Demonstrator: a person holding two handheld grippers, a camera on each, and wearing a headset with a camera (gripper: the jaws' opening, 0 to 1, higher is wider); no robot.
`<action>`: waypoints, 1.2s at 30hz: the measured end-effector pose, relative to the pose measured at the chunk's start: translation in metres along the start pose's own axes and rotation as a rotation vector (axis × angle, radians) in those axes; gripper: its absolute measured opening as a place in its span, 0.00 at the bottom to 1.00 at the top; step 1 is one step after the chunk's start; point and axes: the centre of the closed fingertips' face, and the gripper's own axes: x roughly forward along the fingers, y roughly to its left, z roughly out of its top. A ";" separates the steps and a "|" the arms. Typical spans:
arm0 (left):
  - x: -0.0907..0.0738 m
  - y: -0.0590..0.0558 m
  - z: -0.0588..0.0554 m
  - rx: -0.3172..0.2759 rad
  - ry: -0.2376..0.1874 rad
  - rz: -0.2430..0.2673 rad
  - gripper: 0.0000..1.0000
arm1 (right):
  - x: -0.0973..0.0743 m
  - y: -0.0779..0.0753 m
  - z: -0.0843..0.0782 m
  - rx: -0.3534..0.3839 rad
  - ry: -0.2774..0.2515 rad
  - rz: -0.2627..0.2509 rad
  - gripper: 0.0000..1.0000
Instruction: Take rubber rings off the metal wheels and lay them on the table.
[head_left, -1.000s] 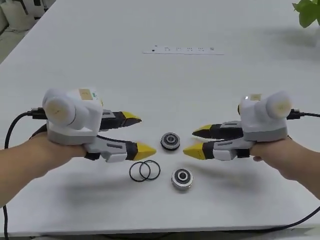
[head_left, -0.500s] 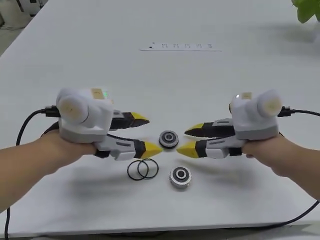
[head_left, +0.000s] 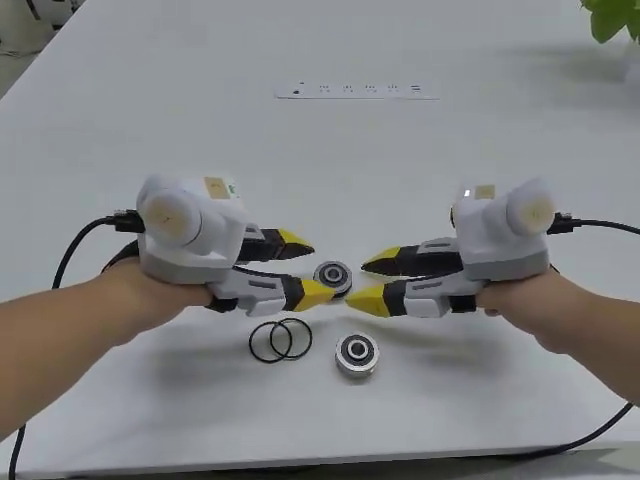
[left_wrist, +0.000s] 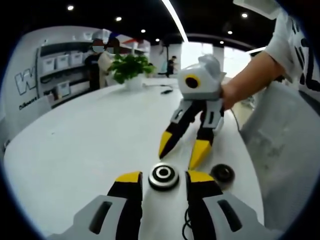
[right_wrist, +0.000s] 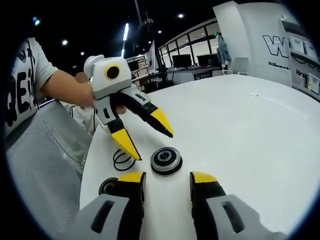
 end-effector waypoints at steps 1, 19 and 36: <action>0.001 -0.001 0.000 0.000 0.000 -0.002 0.34 | 0.000 0.000 0.000 0.001 0.001 0.000 0.32; 0.014 0.007 -0.005 0.007 0.016 0.010 0.19 | 0.000 -0.004 -0.003 0.007 0.009 0.001 0.32; 0.011 0.000 -0.006 0.042 0.027 0.012 0.14 | 0.003 -0.004 0.000 -0.004 0.004 0.002 0.31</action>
